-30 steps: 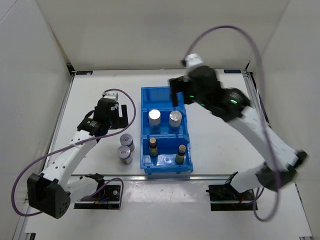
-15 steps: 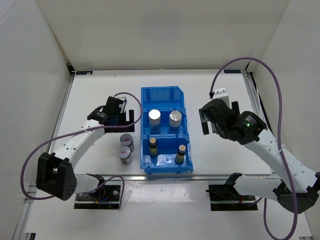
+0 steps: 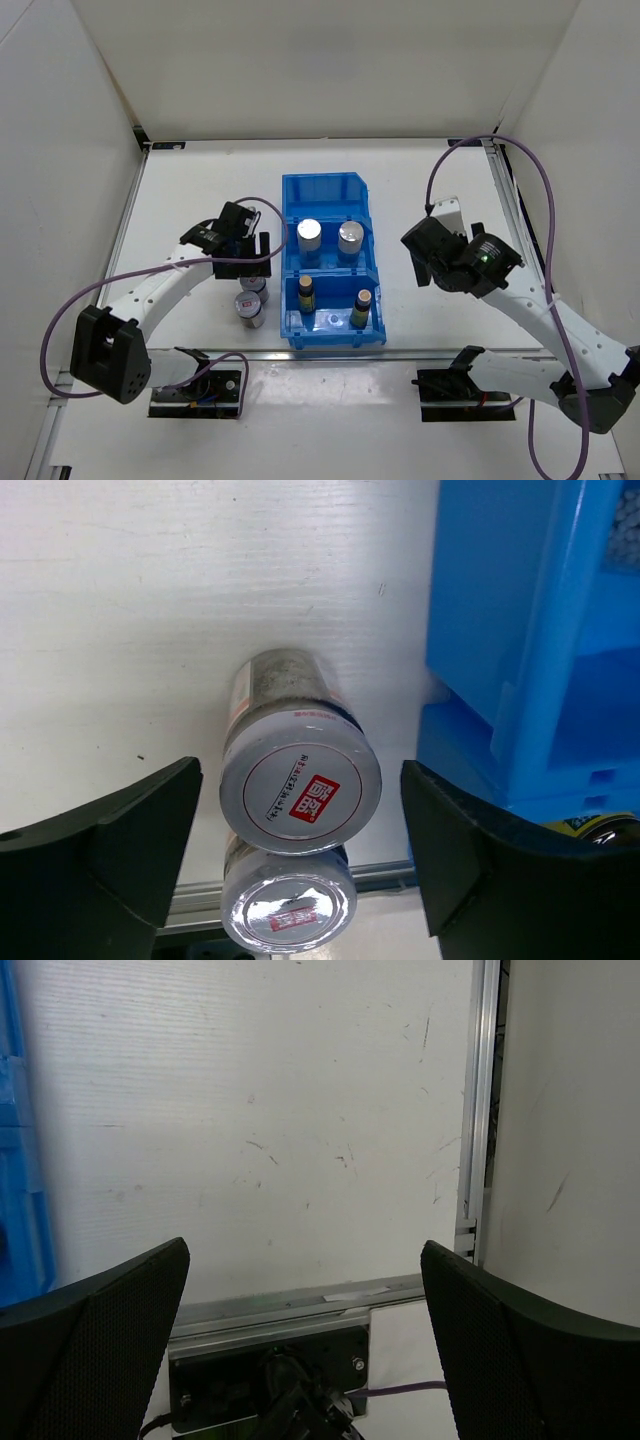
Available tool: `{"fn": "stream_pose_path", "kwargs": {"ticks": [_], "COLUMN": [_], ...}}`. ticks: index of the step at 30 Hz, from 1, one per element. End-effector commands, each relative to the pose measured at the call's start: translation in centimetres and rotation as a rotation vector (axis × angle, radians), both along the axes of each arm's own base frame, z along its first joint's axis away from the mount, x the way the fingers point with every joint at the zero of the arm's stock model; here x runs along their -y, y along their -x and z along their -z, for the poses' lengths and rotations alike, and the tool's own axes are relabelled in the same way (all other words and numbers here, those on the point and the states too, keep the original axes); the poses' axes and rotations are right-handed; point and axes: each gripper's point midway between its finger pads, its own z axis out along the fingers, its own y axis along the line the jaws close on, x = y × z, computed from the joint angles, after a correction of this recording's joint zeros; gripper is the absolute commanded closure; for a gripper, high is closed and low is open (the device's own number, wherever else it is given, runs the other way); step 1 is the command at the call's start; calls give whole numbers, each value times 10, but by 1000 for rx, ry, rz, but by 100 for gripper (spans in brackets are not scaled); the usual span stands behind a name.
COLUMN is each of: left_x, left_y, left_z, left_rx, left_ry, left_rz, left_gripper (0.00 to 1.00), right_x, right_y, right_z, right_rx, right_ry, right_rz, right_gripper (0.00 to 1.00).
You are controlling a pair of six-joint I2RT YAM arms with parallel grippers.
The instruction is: Organize the condiment bottles
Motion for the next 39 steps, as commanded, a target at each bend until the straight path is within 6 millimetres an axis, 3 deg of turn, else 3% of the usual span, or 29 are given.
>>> {"fn": "stream_pose_path", "kwargs": {"ticks": [1,7,10,14,16,22,28,29,31,32,34,35,36,37,38,39], "left_x": [-4,1,3,-2,-5,-15,2,8,27,38,56,73,85,99,114,127], "left_y": [1,2,1,-7,-11,-51,-102,-115,-127,-142,-155,-170,-179,-186,-206,-211], "left_z": [-6,7,7,-6,-15,-73,-170,-195,-221,-243,-260,-248,-274,-278,-257,-280], "left_rx": [20,-33,-40,3,31,172,387,442,498,548,589,566,621,631,600,650], "left_ry": [-3,-21,-15,-41,-54,-127,-72,-48,-8,11,27,23,74,100,92,156], "left_rz": [-26,11,15,-8,-20,-96,-126,-125,-94,-80,-41,-8,16,38,65,91], "left_gripper": [12,23,42,89,89,89,89,89,89,89,89,89,89,89,89,89], "right_x": [7,3,0,3,4,5,7,4,5,5,5,5,5,3,3,3], "right_y": [0,-2,-3,0,1,3,4,3,4,4,4,4,4,4,4,4], "right_z": [-4,6,20,28,26,23,19,19,22,22,22,22,22,22,22,22], "right_rx": [45,44,35,40,51,74,92,92,87,86,86,84,84,84,84,84], "right_ry": [-5,-15,-28,-34,-51,-78,-99,-112,-106,-106,-106,-99,-99,-111,-112,-112], "right_rz": [26,47,60,60,67,67,67,63,63,63,63,57,57,54,53,53], "right_gripper": [0,0,0,0,0,0,0,0,0,0,0,0,0,0,0,0]}}
